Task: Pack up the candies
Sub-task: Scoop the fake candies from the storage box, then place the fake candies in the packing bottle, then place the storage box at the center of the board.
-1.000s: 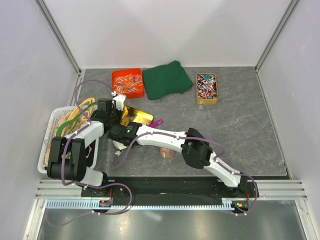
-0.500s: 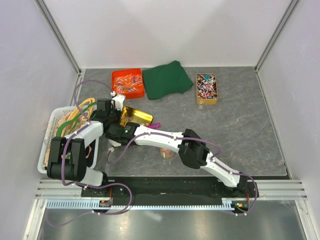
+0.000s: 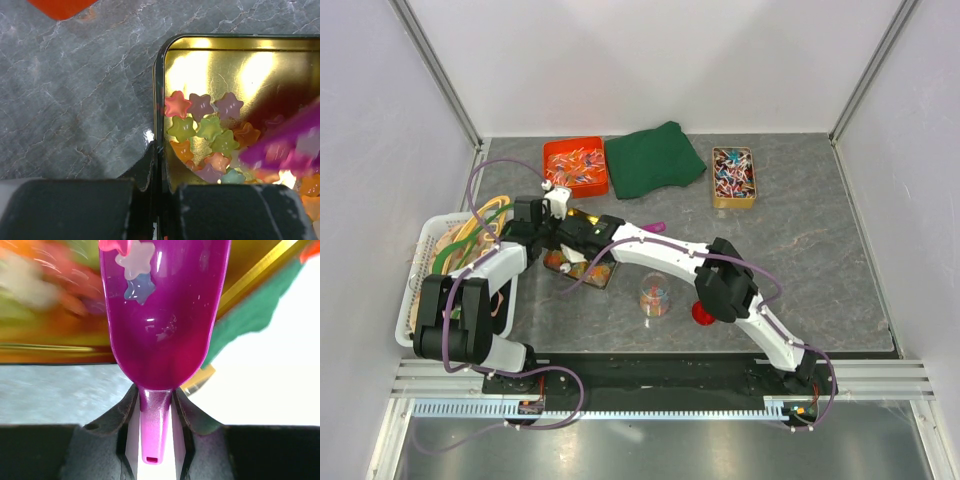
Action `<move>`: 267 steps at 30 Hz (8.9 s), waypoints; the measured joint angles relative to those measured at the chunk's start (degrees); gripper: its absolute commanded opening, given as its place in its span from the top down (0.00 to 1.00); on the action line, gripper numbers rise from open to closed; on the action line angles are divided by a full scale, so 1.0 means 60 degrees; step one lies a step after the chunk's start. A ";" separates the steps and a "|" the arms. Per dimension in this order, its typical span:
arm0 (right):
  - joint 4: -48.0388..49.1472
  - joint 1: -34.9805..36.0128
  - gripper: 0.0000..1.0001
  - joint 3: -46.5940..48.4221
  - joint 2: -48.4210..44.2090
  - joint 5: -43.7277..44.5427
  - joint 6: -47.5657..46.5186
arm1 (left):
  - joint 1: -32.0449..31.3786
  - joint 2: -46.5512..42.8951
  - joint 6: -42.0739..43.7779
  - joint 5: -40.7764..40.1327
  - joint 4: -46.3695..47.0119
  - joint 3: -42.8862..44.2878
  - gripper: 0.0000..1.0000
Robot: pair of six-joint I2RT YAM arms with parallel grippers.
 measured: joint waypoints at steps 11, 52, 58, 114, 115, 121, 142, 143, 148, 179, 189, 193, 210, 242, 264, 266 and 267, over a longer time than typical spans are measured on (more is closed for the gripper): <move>0.0382 0.0004 1.00 -0.0404 -0.0036 0.1326 -0.1162 | -0.0051 -0.0004 -0.0004 0.0022 0.0131 0.0004 0.98; -0.0477 0.1315 1.00 0.1814 0.1945 0.1566 -0.0153 | 0.0091 0.0000 0.0000 -0.0255 -0.0310 0.0033 0.98; -0.0346 0.1304 1.00 0.1563 0.1694 0.1009 0.0277 | 0.0095 0.0000 0.0000 -0.0288 -0.0579 0.0080 0.98; 0.0739 -0.1741 1.00 -0.1887 -0.2532 -0.5282 0.1388 | 0.0175 -0.0004 0.0000 -0.0262 0.0142 0.0106 0.98; 0.0827 -0.1861 1.00 -0.2153 -0.2812 -0.5468 0.1384 | 0.0178 -0.0004 0.0000 -0.0262 0.0142 0.0106 0.98; 0.1362 -0.2433 1.00 -0.3180 -0.4131 -0.6200 0.1213 | 0.0178 -0.0004 0.0000 -0.0262 0.0149 0.0106 0.98; -0.0350 -0.2947 1.00 -0.6459 -0.8735 -0.5665 -0.0940 | 0.0178 0.0000 0.0000 -0.0339 0.0189 0.0106 0.98; -0.0474 -0.2947 1.00 -0.6484 -0.8841 -0.5526 -0.0991 | 0.0178 0.0004 0.0000 -0.0342 0.0208 0.0109 0.98; -0.0958 -0.2947 1.00 -0.7074 -0.9446 -0.4779 -0.1279 | 0.0178 0.0007 0.0004 -0.0390 0.0215 0.0106 0.98; -0.2517 -0.0612 1.00 -0.6579 -0.8455 -0.1894 -0.1504 | 0.0240 0.0007 0.0007 -0.0601 0.0222 0.0106 0.98; -0.2608 0.0069 1.00 -0.6506 -0.8291 -0.1005 -0.1439 | 0.0244 0.0007 0.0007 -0.0601 0.0219 0.0106 0.98; -0.2656 0.0255 1.00 -0.6492 -0.8193 -0.0685 -0.1432 | 0.0244 0.0007 0.0007 -0.0601 0.0219 0.0106 0.98; -0.2932 0.0900 1.00 -0.6142 -0.7719 0.0397 -0.1381 | 0.0299 0.0007 0.0007 -0.0597 0.0226 0.0106 0.98; -0.2947 0.1082 1.00 -0.4379 -0.7573 0.0000 -0.1038 | 0.0306 0.0441 0.0036 -0.0091 -0.0073 0.0474 0.98; -0.1843 -0.0481 1.00 -0.4007 -0.7573 -0.2630 -0.1151 | 0.0044 0.2186 0.0393 0.0164 -0.1300 0.1690 0.53; -0.1570 -0.0601 1.00 -0.4014 -0.7577 -0.2776 -0.1202 | 0.0033 0.2186 0.0397 0.0171 -0.1308 0.1727 0.44; -0.1344 -0.0692 1.00 -0.4051 -0.7577 -0.2878 -0.1224 | 0.0025 0.2186 0.0404 0.0168 -0.1308 0.1752 0.41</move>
